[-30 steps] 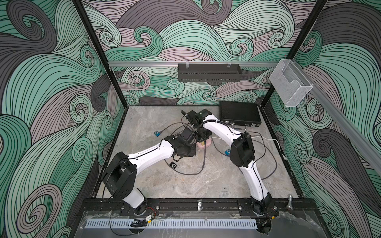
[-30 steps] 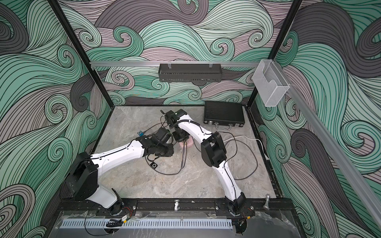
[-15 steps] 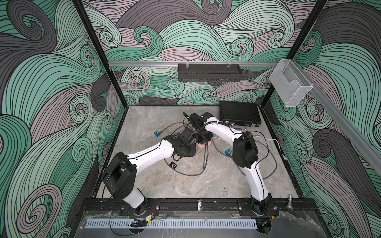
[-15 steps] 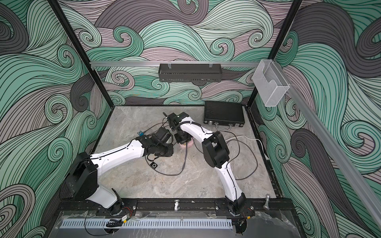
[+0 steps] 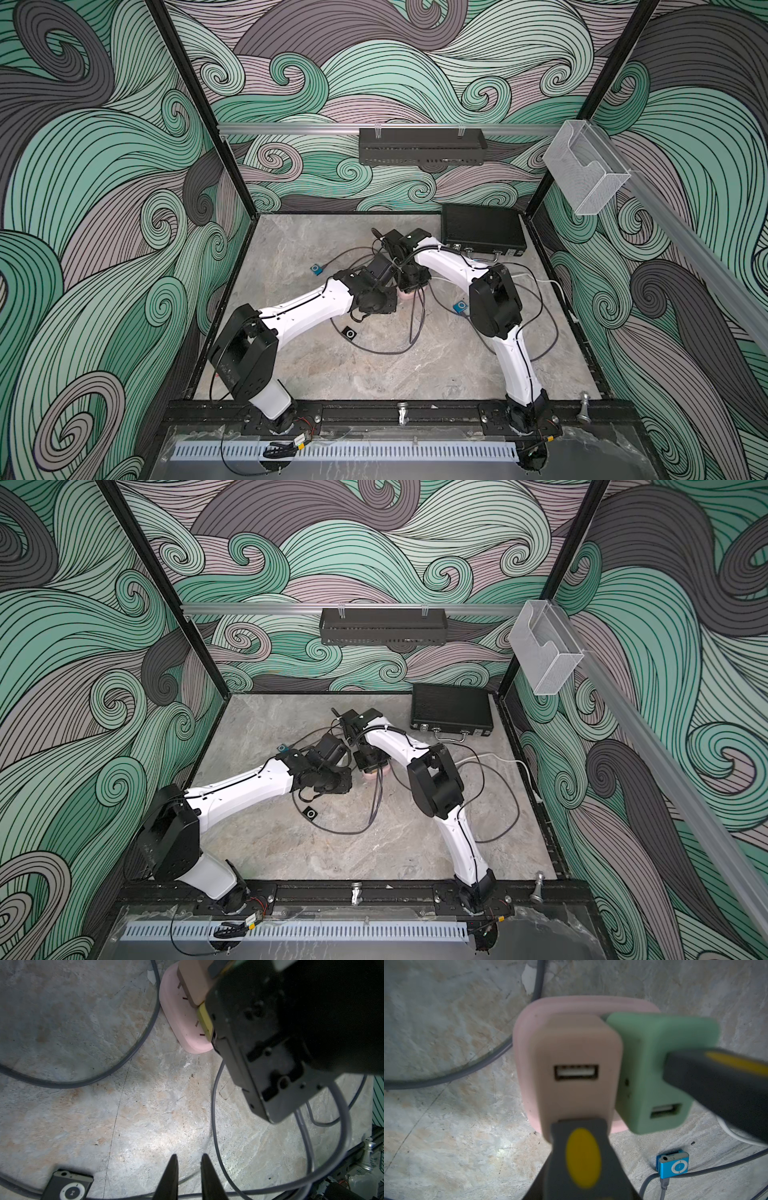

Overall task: Charge mp3
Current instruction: Insert the plug into the socket.

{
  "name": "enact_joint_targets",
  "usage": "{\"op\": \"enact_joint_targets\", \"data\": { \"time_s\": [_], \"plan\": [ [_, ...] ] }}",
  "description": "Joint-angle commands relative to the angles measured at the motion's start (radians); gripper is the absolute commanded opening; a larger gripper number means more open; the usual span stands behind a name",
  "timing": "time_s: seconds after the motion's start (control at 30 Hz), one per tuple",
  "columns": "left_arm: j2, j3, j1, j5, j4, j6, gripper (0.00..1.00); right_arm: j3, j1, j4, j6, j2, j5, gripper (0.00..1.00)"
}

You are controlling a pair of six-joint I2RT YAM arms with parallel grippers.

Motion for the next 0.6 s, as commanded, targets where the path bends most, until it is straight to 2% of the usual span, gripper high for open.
{"op": "enact_joint_targets", "data": {
  "time_s": [0.0,0.57],
  "plan": [
    [0.015,0.030,-0.005,0.012,-0.008,0.010,0.21,-0.030,-0.009,0.029,0.032,-0.026,0.019,0.34],
    [0.033,0.037,-0.005,0.035,-0.007,0.009,0.21,-0.118,-0.027,0.144,0.060,-0.103,0.002,0.37]
  ]
}}
